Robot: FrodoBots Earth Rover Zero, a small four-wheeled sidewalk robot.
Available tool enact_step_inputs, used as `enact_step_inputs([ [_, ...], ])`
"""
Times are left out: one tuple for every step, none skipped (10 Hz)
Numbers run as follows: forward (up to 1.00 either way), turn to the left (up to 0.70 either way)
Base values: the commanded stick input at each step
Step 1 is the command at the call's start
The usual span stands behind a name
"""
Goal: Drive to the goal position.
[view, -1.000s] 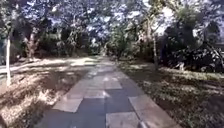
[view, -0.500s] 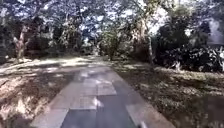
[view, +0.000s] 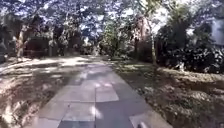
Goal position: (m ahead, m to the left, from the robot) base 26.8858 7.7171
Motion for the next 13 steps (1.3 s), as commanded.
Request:
enact_step_inputs([
  [0.50,0.00],
  [0.50,0.00],
  [0.50,0.00],
  [0.50,0.00],
  [0.50,0.00],
  [0.50,0.00],
  [0.50,0.00],
  [0.50,0.00],
  [0.50,0.00],
  [0.50,0.00],
  [0.50,0.00],
  [0.50,0.00],
  [0.50,0.00],
])
